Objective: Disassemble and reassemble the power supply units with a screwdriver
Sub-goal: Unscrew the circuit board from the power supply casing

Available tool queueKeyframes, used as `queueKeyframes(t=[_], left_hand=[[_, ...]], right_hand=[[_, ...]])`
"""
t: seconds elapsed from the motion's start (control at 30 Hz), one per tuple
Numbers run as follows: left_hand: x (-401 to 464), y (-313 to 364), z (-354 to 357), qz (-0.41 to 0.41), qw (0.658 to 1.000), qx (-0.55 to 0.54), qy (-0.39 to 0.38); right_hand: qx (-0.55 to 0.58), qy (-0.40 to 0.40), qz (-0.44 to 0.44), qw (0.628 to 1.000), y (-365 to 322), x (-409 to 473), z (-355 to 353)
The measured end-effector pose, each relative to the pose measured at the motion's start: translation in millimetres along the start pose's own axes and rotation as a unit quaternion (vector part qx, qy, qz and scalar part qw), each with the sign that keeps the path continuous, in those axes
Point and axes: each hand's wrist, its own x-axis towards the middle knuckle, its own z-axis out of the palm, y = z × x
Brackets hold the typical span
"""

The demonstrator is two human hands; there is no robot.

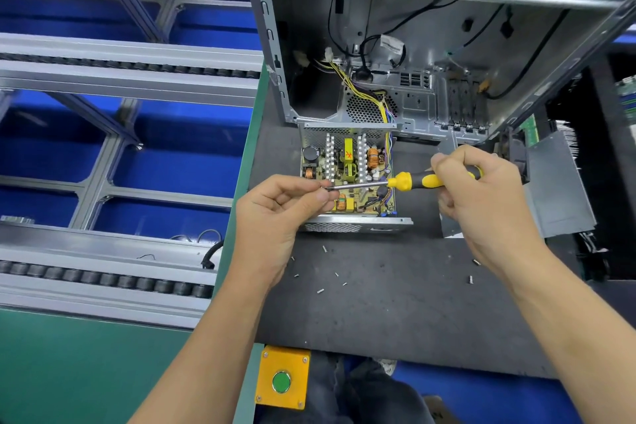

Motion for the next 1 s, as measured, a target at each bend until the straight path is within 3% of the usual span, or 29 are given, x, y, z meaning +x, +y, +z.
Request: queueKeyframes(t=[1.0], left_hand=[[-1.1, 1.8, 1.1, 0.019, 0.993, 0.117, -0.011]], right_hand=[[0.021, -0.006, 0.022, 1.0, 4.1, -7.2, -6.2]])
